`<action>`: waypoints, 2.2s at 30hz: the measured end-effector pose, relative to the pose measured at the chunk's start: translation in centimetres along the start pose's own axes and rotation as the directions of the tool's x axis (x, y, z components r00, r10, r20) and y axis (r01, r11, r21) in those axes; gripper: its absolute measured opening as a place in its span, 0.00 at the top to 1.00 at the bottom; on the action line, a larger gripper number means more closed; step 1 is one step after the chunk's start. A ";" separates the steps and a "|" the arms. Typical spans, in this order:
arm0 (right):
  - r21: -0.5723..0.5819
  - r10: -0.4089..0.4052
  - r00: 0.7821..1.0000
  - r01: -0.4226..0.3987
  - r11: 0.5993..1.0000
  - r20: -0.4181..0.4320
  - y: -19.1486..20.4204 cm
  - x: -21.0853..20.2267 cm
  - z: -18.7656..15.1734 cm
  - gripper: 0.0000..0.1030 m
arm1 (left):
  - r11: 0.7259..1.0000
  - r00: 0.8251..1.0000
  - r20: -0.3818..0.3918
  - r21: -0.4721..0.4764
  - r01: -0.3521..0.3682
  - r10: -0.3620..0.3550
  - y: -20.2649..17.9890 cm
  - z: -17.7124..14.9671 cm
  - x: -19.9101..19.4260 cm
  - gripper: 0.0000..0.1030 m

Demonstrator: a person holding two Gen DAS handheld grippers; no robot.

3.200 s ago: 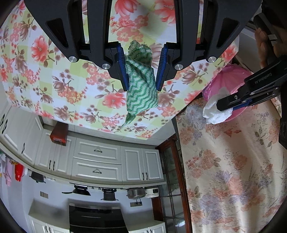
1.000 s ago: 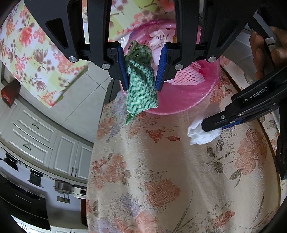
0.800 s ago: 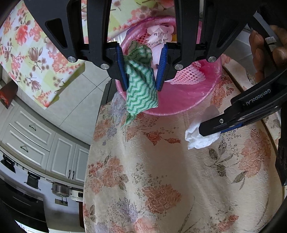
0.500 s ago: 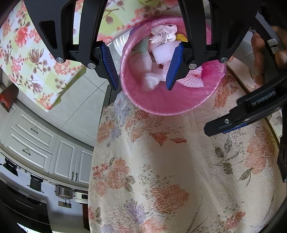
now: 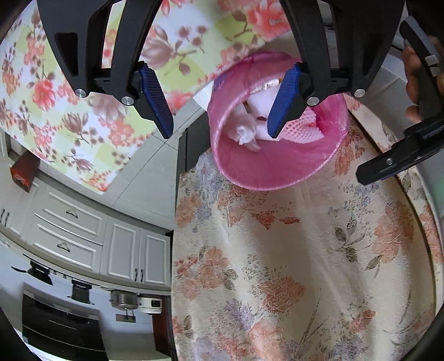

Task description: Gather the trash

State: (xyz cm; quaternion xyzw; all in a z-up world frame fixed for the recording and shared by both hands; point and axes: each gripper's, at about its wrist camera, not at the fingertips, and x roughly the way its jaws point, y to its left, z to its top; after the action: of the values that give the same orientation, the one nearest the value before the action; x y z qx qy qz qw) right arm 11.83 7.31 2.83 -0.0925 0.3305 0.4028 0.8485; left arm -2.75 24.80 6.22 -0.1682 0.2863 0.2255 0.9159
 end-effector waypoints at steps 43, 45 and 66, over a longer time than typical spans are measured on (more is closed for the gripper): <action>-0.032 0.007 0.999 -0.006 0.999 0.035 3.0 -5.2 -5.1 0.18 | 1.000 0.999 -0.037 0.020 -0.013 0.013 0.6 -5.7 -5.3 0.05; -0.032 0.007 0.999 -0.006 0.999 0.034 3.0 -5.1 -5.1 0.18 | 1.000 0.999 -0.037 0.020 -0.012 0.013 0.6 -5.7 -5.3 0.05; -0.034 0.008 0.999 -0.007 0.999 0.033 2.9 -5.0 -5.0 0.18 | 1.000 0.999 -0.041 0.018 -0.012 0.013 0.4 -6.0 -5.0 0.05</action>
State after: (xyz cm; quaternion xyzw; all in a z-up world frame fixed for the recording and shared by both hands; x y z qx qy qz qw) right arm 4.92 4.01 2.56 -0.0987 0.3100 0.4131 0.8506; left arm -9.28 20.94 4.49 -0.1628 0.3081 0.2252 0.9099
